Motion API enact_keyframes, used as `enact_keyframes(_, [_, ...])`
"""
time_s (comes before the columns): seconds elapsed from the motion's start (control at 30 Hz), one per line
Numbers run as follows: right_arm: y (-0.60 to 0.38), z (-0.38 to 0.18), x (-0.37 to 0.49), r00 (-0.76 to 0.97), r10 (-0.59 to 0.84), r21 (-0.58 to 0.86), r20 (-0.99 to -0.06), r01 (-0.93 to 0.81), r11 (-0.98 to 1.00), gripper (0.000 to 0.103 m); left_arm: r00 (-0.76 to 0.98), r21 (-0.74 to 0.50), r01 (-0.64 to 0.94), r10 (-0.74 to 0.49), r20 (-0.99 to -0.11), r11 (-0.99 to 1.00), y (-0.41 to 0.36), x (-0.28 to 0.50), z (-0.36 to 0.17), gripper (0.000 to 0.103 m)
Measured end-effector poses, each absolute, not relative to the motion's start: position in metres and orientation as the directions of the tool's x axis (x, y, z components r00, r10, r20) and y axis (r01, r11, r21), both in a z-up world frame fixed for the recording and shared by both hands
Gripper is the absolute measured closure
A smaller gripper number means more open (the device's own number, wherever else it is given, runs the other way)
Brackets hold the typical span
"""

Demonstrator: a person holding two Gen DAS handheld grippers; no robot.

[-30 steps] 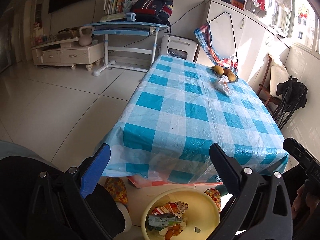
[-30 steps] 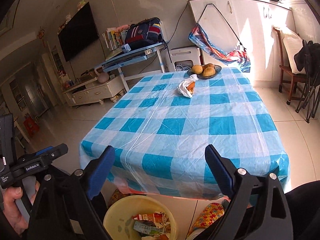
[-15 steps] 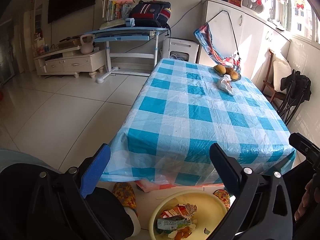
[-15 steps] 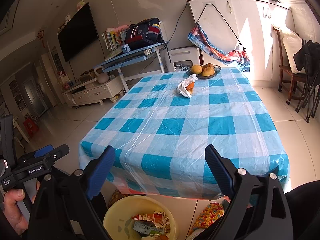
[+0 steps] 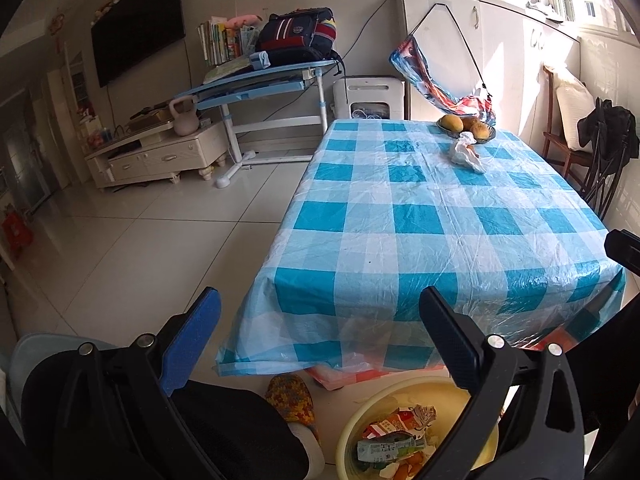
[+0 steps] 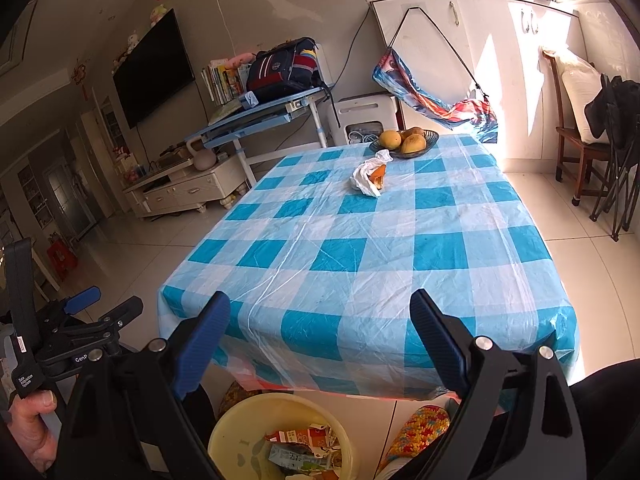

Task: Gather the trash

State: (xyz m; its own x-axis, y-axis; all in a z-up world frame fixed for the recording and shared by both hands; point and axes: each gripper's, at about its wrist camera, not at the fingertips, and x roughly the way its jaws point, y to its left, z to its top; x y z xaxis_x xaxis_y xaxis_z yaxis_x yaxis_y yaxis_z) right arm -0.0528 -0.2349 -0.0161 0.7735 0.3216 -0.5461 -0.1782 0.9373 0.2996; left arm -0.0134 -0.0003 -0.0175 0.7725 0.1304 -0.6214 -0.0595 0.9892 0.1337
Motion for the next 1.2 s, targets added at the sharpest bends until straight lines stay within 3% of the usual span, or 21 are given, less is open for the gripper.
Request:
enact_keyframes(0.17, [-0.2347,-0.016,-0.053,0.774,0.321,0.3,-0.546,-0.177,0.937,0.015,0.791,0.106,-0.024,0.084,-0.606,0.994,-0.0024,-0.0196,-0.0155,0.007])
enact_keyframes(0.37, [-0.2355,-0.0159,-0.0528,0.775,0.321,0.301,-0.545,-0.177,0.937,0.015,0.8,0.15,-0.054,0.133,-0.585,0.987,-0.0061,-0.0216,-0.0143,0.007])
enact_keyframes(1.2, [-0.2366,-0.0155,-0.0528,0.776,0.321,0.301,-0.544,-0.177,0.937,0.015,0.791,0.074,0.005,0.041,-0.61,0.997,-0.0038,-0.0201,-0.0107,0.007])
